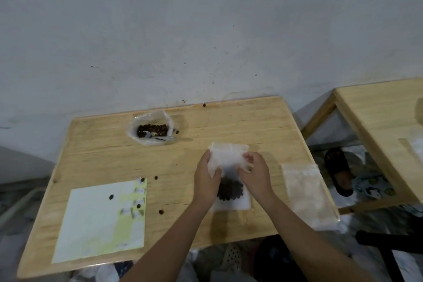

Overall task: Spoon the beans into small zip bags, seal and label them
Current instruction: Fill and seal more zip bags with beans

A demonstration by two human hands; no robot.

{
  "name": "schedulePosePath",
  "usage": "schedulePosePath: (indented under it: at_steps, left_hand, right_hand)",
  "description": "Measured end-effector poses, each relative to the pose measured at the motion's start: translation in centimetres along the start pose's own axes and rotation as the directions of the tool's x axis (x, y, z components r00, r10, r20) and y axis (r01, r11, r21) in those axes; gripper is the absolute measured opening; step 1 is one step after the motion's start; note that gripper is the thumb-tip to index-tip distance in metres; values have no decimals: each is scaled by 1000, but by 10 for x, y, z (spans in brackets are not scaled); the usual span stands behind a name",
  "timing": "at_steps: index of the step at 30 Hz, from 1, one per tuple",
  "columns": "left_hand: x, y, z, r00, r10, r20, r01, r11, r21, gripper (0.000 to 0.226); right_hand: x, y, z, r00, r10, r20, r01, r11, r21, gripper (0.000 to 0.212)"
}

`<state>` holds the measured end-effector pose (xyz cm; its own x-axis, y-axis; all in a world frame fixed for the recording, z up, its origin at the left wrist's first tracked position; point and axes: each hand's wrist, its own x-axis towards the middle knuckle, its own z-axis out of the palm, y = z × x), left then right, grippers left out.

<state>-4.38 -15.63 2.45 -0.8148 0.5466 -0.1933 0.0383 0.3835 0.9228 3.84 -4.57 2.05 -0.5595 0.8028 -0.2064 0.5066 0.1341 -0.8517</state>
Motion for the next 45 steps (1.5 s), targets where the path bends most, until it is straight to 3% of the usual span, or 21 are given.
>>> schedulePosePath:
  at_steps: [4, 9, 14, 17, 19, 24, 28, 33, 40, 45]
  left_hand:
    - [-1, -5, 2, 996, -17, 88, 2, 986, 167, 66]
    - [2, -8, 6, 993, -15, 117, -27, 937, 350, 63]
    - [3, 14, 22, 984, 172, 45, -178, 935, 307, 53]
    - [0, 31, 51, 946, 305, 107, -323, 912, 252, 43]
    - [-5, 34, 75, 932, 315, 179, -348, 916, 201, 41]
    - [-27, 17, 130, 894, 133, 428, -257, 935, 245, 58]
    - [-45, 1, 155, 866, 6, 501, -196, 924, 328, 70]
    - [-49, -3, 167, 865, 78, 495, -279, 896, 346, 72]
    - [-48, 0, 168, 905, 74, 419, -161, 971, 175, 60]
    - [-39, 16, 163, 949, 10, 316, -11, 1000, 1, 49]
  right_hand:
    - [1, 4, 3, 996, -74, 53, 80, 988, -129, 43]
    - [1, 11, 0, 986, -102, 129, 124, 978, -169, 44]
    - [7, 23, -36, 993, -106, -60, 97, 986, -133, 36]
    - [7, 44, -68, 978, -8, -207, -12, 995, -98, 34]
    - [3, 63, -89, 956, 71, -286, -104, 989, -103, 35]
    - [-16, 102, -125, 922, 212, -324, -290, 933, -215, 48]
    - [-25, 112, -129, 931, 185, -316, -286, 906, -311, 50]
    - [-26, 113, -128, 938, 189, -290, -277, 913, -301, 57]
    - [-34, 112, -119, 931, 173, -321, -262, 930, -259, 56]
    - [-33, 108, -123, 888, 252, -384, -266, 964, 17, 42]
